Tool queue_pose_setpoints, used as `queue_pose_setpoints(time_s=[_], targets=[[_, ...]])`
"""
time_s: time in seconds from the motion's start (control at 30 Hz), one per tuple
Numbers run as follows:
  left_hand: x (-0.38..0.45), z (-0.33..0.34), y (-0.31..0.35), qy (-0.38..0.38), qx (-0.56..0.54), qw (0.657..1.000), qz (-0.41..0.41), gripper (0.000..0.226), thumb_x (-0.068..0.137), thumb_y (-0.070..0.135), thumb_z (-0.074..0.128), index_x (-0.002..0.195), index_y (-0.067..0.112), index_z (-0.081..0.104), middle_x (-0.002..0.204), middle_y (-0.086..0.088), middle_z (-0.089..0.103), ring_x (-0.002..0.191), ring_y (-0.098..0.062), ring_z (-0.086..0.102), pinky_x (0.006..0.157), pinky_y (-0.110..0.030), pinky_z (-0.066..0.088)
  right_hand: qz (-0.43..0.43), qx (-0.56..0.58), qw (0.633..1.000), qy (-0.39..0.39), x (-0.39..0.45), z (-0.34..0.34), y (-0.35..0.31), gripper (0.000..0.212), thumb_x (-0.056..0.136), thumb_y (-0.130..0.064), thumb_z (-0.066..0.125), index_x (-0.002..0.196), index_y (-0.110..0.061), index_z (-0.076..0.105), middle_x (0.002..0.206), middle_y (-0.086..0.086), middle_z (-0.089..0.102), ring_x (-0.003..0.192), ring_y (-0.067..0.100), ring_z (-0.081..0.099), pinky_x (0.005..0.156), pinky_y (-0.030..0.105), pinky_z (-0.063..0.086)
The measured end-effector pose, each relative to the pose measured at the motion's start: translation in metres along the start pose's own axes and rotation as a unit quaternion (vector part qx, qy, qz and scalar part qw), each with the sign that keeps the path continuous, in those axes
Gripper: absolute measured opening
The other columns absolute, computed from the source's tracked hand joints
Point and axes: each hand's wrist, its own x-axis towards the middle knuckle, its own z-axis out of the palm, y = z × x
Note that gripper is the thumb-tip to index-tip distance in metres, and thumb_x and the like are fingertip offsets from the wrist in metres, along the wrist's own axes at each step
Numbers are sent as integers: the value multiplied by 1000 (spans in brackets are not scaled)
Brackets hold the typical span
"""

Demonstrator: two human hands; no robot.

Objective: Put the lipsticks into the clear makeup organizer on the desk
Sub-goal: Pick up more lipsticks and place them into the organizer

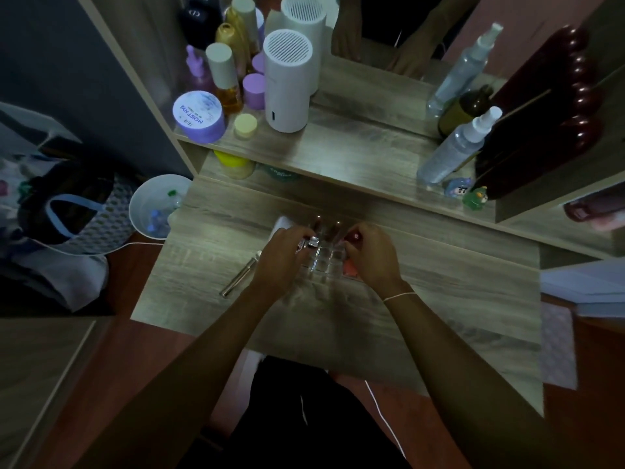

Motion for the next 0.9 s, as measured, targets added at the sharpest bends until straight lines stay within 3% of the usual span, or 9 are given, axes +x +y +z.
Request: queue_pose_setpoints(time_s=[0.17, 0.27, 0.5, 0.73, 0.9], targets=[[3, 2, -1, -5, 3, 1000, -11, 23, 83, 12, 65, 105, 17, 63, 96, -6, 68, 81, -11, 46, 65, -20, 26, 5, -15, 1000, 0, 4, 4, -1, 16, 81, -17, 67, 96, -13, 66, 100, 11, 65, 94, 28, 60, 77, 36, 49], [5, 1, 2, -1, 4, 1000, -12, 24, 82, 9, 67, 105, 12, 65, 95, -11, 68, 86, -23, 55, 64, -19, 25, 5, -21, 1000, 4, 6, 6, -2, 16, 81, -16, 67, 96, -11, 64, 98, 13, 65, 91, 29, 60, 75, 35, 47], [3, 4, 2, -8, 1, 1000, -16, 27, 83, 3, 62, 108, 12, 63, 100, -11, 68, 85, -21, 56, 71, -26, 35, 5, -21, 1000, 8, 6, 8, -3, 19, 79, -15, 67, 96, -10, 62, 97, 13, 64, 89, 30, 60, 73, 37, 48], [1, 1, 2, 1, -1, 1000, 8, 26, 82, -1, 62, 106, 8, 64, 102, -14, 69, 91, -30, 58, 75, -31, 42, 2, -16, 1000, 18, 2, 8, -1, 14, 79, -14, 63, 92, -10, 60, 94, 12, 64, 88, 29, 58, 69, 32, 40], [-2, -2, 2, 13, -9, 1000, 15, 26, 82, 0, 64, 108, 4, 65, 104, -17, 69, 96, -31, 60, 78, -23, 35, 2, -4, 1000, 21, -4, 7, -3, 20, 79, -15, 64, 98, -13, 62, 98, 9, 66, 91, 27, 60, 74, 34, 46]])
